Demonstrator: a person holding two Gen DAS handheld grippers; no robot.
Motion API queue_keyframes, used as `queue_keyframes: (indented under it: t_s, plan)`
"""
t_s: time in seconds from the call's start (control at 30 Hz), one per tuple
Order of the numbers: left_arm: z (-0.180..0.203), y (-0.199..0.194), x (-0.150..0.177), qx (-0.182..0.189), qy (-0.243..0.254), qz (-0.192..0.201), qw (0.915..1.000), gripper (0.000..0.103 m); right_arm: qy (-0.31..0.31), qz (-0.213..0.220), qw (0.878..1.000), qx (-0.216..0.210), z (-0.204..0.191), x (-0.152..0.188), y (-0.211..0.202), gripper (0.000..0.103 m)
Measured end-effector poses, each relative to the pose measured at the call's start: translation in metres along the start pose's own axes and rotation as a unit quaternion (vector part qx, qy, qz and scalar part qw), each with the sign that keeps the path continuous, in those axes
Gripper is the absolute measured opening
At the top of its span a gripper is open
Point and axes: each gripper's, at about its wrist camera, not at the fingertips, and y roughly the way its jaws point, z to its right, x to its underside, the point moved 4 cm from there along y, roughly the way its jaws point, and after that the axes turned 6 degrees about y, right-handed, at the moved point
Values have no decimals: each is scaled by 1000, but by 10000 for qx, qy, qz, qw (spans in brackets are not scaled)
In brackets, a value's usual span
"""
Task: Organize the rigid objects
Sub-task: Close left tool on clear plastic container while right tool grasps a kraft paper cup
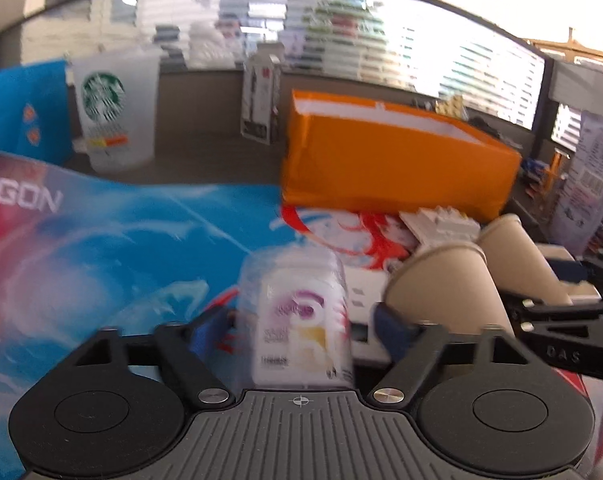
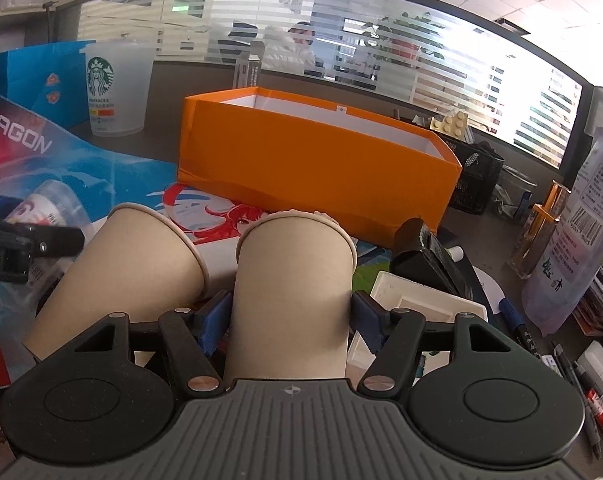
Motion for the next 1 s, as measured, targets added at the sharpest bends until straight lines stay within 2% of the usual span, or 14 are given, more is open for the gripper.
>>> queue_keyframes:
  t_s: [0.03,0.33,0.5,0.8,1.0]
  plan:
    - [1,2,2,21,-6,-61,10000,54,-38,-8,10000,6,0,0,1,62]
    - [-4,-2,0,104,-213,50,9997,54,-361,117,9991,191,-6,4,5,60]
    - [-4,-12,-11,23,-131,253,9996,54,19,118,9999,94,4,-1,1,59]
    - [-5,-20,-26,-93,-117,396,9991,54,29,357,9992,179,6,-10,-15,59]
    - [-7,-19,-32,-32,-206,375,9991,54,112,495,9984,230,13,-18,-24,59]
